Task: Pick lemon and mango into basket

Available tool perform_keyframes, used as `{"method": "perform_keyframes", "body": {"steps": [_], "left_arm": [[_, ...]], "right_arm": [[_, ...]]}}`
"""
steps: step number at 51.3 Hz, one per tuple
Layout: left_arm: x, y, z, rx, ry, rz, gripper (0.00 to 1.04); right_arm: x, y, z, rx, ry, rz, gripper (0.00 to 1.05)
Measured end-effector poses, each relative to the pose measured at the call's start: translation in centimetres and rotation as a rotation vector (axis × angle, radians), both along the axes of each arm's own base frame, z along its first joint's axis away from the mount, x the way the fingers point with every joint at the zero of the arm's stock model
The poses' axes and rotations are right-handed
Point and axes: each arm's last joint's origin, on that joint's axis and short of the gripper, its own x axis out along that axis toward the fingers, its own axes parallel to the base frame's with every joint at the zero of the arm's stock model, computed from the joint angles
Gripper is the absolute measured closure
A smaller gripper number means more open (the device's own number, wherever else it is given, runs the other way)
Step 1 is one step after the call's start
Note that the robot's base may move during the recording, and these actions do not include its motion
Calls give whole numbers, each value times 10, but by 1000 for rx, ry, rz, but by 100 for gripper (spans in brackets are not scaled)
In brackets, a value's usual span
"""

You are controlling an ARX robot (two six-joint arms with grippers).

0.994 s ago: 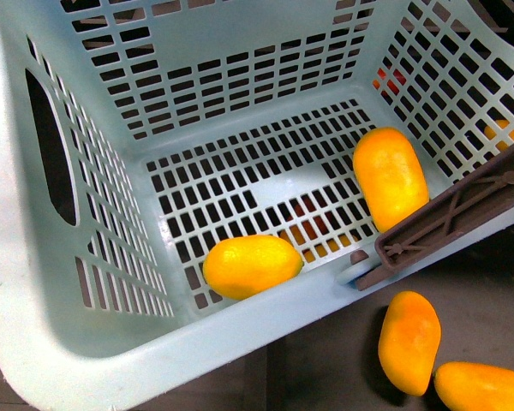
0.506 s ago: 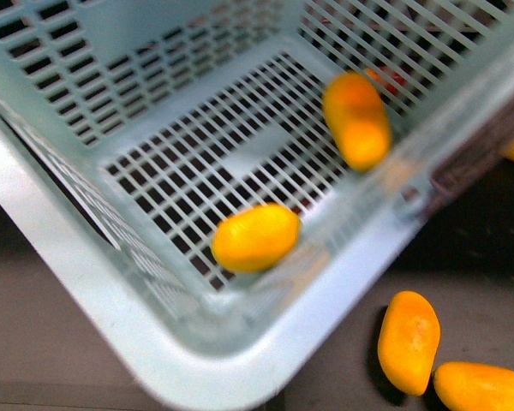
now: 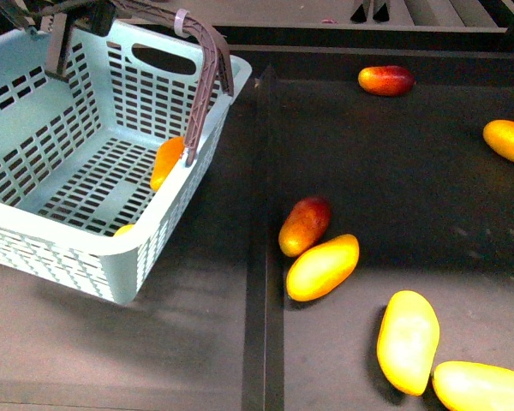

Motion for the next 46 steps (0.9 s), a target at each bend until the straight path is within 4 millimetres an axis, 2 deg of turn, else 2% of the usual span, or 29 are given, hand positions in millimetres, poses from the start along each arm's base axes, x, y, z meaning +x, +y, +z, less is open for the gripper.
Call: {"method": "perform_keyframes", "body": {"steps": [5, 15, 27, 36, 39, 46], "left_arm": [[11, 8, -9, -23, 2, 20, 101], [18, 12, -23, -49, -7, 41, 101], [8, 13, -30, -82, -45, 44, 99], [-14, 19, -25, -81, -45, 131, 60], [-29, 25, -13, -62, -40, 180, 44], [-59, 37, 10, -8, 4, 246, 19]], "right_arm": [[0, 0, 0, 0, 0, 0, 9], [0, 0, 0, 0, 0, 0, 9], [0, 0, 0, 0, 0, 0, 9], [0, 0, 0, 0, 0, 0, 9], [0, 0, 0, 0, 0, 0, 9], [0, 0, 0, 0, 0, 0, 9]]}}
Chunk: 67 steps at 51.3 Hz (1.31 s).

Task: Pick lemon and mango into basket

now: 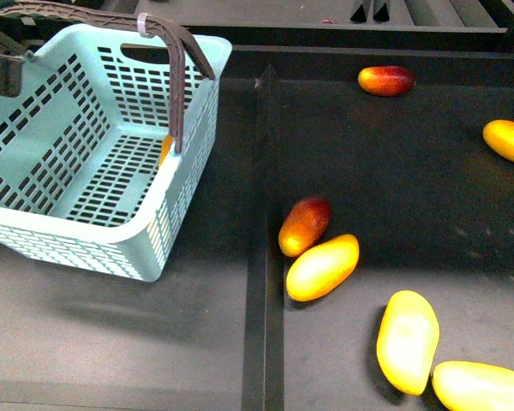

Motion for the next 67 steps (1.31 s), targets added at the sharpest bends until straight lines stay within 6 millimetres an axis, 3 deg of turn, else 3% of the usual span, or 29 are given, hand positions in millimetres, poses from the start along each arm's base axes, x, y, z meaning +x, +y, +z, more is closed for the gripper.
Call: {"method": "perform_keyframes", "body": {"steps": [4, 11, 14, 19, 21, 23, 28, 35, 67], "left_arm": [[-16, 3, 14, 24, 8, 23, 6], [-40, -8, 47, 57, -23, 27, 7], [-46, -19, 60, 82, -64, -57, 9], [-61, -20, 62, 312, -351, -372, 27], [-76, -11, 54, 606, -425, -464, 38], [-89, -1, 48, 816, -440, -498, 47], [-117, 18, 37, 1126, -396, -544, 68], [-152, 33, 19, 1242, -358, -594, 102], [-225, 62, -6, 1269, -347, -595, 102]], "right_arm": [[0, 0, 0, 0, 0, 0, 9], [0, 0, 0, 0, 0, 0, 9], [0, 0, 0, 0, 0, 0, 9], [0, 0, 0, 0, 0, 0, 9], [0, 0, 0, 0, 0, -1, 9], [0, 0, 0, 0, 0, -1, 9], [0, 0, 0, 0, 0, 0, 9], [0, 0, 0, 0, 0, 0, 9], [0, 0, 0, 0, 0, 0, 9]]}}
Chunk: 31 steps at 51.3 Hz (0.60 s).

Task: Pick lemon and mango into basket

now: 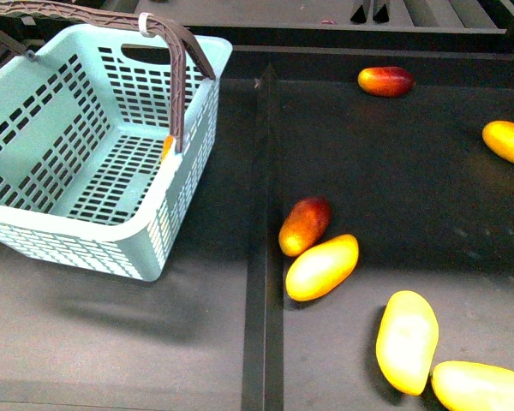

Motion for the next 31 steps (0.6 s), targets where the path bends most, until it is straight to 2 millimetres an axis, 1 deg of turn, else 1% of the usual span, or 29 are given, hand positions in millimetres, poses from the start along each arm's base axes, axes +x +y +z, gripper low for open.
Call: {"method": "perform_keyframes", "body": {"steps": [3, 9, 31], "left_arm": [[-4, 0, -5, 0, -17, 0, 102], [-11, 0, -11, 0, 5, -2, 102], [-34, 0, -3, 1, -24, -1, 102]], "right_arm": [[0, 0, 0, 0, 0, 0, 9], [0, 0, 0, 0, 0, 0, 9], [0, 0, 0, 0, 0, 0, 9]]}}
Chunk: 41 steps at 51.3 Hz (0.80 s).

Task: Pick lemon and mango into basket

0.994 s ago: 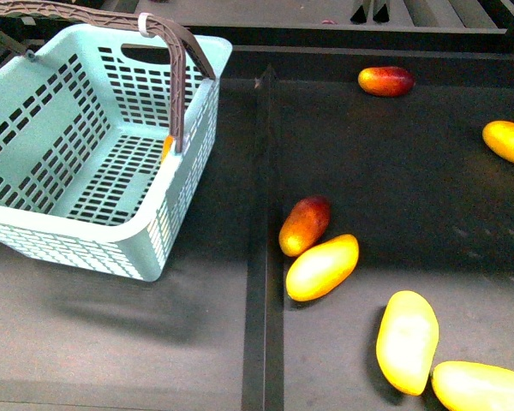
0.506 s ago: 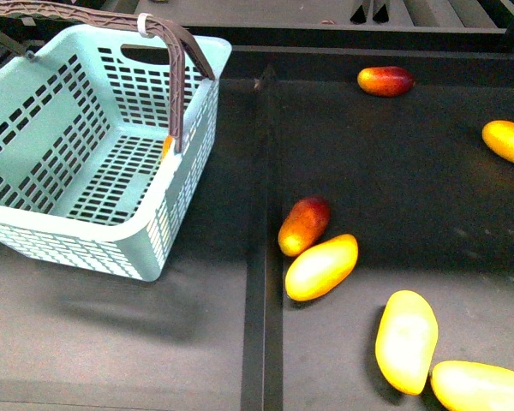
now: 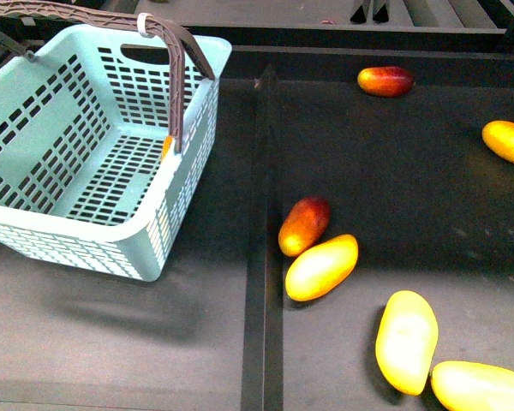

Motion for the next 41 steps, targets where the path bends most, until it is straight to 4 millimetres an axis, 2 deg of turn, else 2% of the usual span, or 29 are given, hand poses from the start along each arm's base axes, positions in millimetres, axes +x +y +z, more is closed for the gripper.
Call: {"method": "perform_keyframes", "body": {"steps": [41], "left_arm": [[-26, 0, -3, 0, 1, 1, 102]], "right_arm": [[0, 0, 0, 0, 0, 0, 9]]}}
